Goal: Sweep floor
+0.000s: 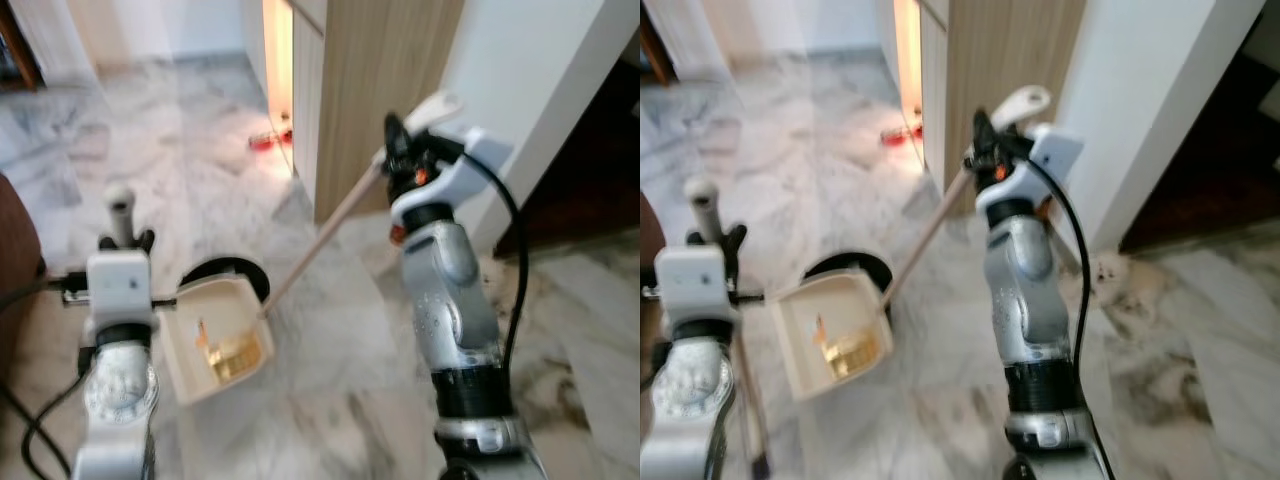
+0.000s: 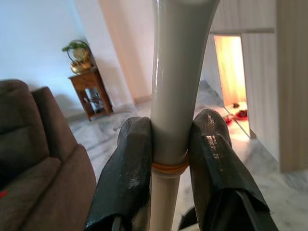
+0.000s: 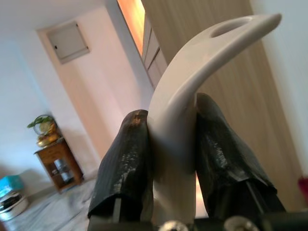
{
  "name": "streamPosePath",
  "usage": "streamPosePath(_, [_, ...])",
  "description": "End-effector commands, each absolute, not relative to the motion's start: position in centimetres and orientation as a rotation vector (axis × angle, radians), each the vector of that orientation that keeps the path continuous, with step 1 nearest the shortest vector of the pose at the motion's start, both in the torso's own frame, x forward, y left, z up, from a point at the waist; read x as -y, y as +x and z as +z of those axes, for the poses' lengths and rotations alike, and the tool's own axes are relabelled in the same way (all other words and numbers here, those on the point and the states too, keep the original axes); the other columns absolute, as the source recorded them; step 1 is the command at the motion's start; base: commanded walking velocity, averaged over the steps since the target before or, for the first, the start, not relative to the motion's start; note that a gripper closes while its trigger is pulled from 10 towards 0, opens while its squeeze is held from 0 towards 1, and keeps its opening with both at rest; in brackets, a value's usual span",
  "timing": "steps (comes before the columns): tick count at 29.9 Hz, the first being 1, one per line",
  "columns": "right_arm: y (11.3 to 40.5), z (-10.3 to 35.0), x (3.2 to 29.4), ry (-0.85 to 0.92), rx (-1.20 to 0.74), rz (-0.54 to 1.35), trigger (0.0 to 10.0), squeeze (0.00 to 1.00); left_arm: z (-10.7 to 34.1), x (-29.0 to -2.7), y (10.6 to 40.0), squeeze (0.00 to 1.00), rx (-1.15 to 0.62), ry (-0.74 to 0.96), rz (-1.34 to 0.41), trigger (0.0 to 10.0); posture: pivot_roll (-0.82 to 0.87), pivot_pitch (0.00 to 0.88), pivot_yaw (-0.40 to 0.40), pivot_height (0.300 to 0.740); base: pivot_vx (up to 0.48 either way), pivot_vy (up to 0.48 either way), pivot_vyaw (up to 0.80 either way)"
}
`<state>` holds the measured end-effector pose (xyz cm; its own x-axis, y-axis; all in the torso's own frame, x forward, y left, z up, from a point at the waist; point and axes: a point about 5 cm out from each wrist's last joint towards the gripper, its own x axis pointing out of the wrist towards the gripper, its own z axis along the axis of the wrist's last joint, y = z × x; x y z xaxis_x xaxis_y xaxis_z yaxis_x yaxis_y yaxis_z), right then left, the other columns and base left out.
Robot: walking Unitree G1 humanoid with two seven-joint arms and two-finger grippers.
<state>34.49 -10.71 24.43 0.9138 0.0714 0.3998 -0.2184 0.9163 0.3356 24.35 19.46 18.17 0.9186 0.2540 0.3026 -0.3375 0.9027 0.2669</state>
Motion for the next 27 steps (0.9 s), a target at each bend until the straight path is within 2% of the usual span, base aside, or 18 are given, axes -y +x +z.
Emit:
streamPosePath(1, [34.2, 27.5, 10.1, 0.398, 0.519, 0.178, 10.0, 0.00, 19.3, -19.8, 23.6, 0.00, 0.317, 0.336, 0.338, 10.0, 0.08, 0.032, -0.040, 0.740, 0.356, 0.000, 0.00])
streamPosePath(15, [34.1, 28.2, 9.7, 0.411, 0.539, 0.211, 10.0, 0.00, 18.6, -21.3, 21.8, 0.00, 0.277, 0.387, 0.399, 10.0, 0.10, 0.019, -0.047, 0.740, 0.358, 0.000, 0.00])
streamPosePath(27, [34.0, 28.3, 9.4, 0.420, 0.542, 0.236, 10.0, 0.00, 18.2, -21.5, 21.1, 0.00, 0.257, 0.393, 0.412, 10.0, 0.10, 0.000, -0.049, 0.740, 0.362, 0.000, 0.00])
